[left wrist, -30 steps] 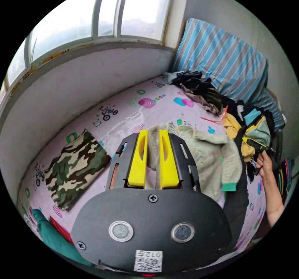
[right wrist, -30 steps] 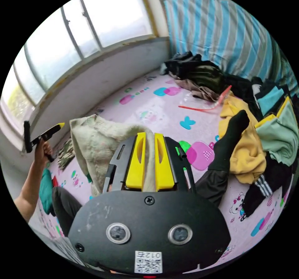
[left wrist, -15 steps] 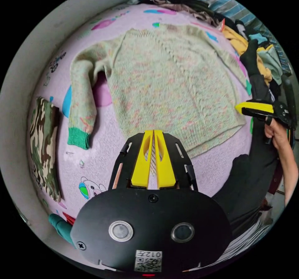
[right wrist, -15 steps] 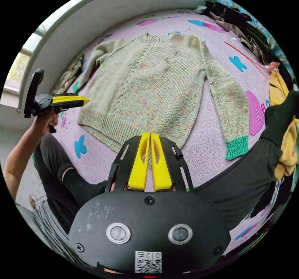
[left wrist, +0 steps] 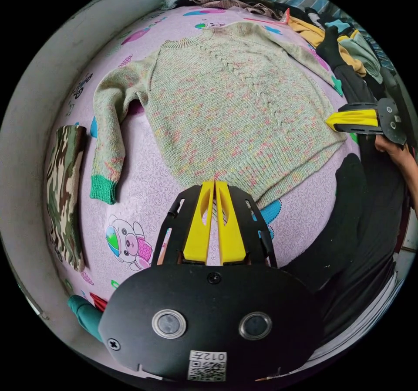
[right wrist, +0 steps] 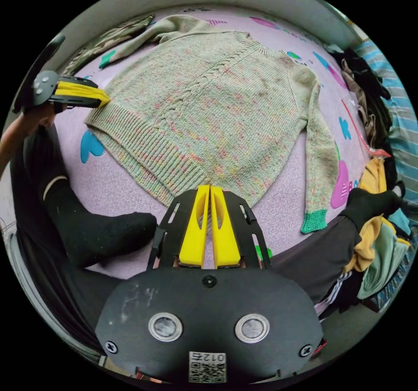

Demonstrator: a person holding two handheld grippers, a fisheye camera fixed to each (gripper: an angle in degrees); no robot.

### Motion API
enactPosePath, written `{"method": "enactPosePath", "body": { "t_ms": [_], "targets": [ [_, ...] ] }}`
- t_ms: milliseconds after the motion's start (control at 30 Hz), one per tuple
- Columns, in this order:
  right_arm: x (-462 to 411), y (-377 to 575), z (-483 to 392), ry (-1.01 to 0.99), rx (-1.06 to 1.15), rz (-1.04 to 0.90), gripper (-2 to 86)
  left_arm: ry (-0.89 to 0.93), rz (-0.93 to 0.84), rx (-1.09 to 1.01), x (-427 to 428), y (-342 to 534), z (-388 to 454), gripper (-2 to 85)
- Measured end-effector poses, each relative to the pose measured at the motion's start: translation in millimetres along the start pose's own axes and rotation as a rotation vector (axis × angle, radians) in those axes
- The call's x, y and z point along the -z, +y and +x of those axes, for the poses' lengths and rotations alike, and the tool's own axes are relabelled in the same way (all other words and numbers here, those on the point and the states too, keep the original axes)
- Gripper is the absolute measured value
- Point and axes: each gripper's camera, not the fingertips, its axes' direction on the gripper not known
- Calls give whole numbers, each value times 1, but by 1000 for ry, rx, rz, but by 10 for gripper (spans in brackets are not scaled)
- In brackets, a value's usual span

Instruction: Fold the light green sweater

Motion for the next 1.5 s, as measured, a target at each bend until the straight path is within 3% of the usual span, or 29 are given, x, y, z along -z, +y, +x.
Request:
{"method": "enactPosePath", "body": {
  "t_ms": [133, 233, 400, 633, 833, 933, 1033, 1200, 1367, 1500],
  "targets": [
    [0, -1, 23, -47, -33, 53, -7, 37, -46, 47, -7, -14, -16, 6],
    [13, 6, 89, 39, -217, 143, 5, 127, -45, 104, -13, -16, -39, 5],
    [-24, 6, 203, 9, -353, -18, 68, 205, -25, 171, -19, -12, -64, 4],
    [-80, -3, 246, -39, -251, -161, 83, 111, -13, 141, -18, -10, -66, 4],
    [-109, 9, 286, -54, -255, -201, 49, 141, -15, 152, -16, -4, -87, 8],
    [-107, 27, 314, -112, -308, -148, 9, 105, 129, 195, 15, 9, -98, 13],
    [-97, 53, 345, -302, -370, -49, 2, 104, 295, 169, 57, 9, -96, 23],
    [-79, 99, 400, -715, -499, 216, 1, 321, 403, 28, 90, -29, -67, 78],
    [-73, 107, 414, -818, -477, 310, 3, 517, 442, -58, 105, -83, -31, 139],
    [-79, 110, 424, -936, -464, 381, 5, 525, 444, -41, 105, -107, -29, 145]
  ]
}}
